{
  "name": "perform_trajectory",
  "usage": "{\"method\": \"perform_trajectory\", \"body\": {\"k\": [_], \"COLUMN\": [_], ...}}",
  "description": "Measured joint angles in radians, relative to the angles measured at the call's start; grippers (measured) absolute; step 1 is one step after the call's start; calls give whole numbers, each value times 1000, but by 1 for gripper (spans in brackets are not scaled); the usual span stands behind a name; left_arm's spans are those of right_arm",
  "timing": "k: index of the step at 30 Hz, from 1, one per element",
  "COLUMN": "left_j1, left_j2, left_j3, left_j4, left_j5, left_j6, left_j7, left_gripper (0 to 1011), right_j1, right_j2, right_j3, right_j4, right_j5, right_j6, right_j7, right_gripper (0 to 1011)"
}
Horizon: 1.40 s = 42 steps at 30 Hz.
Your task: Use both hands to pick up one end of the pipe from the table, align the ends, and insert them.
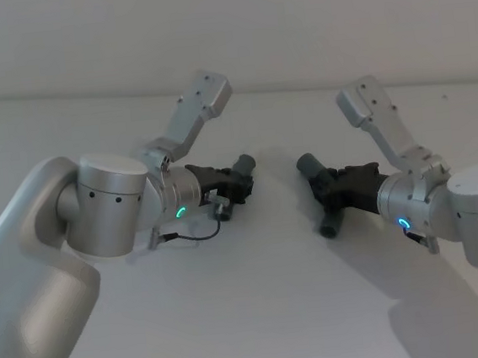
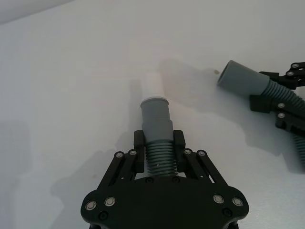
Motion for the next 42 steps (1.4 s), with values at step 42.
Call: {"method": "perform_trajectory", "body": {"k": [42], "left_j1": [-135], "left_j2": [254], "left_j3": [215], "left_j4": [-78], "left_j5": [261], "left_j6": [-454], "left_j7": [-233], "left_gripper": [342], "right_j1": [-35], "right_j2": [329], "right_j3": [-36], "right_j4": [-151], "right_j5": [-249], "right_j6": [-488], "right_j7": [63], "right_gripper": [280]}}
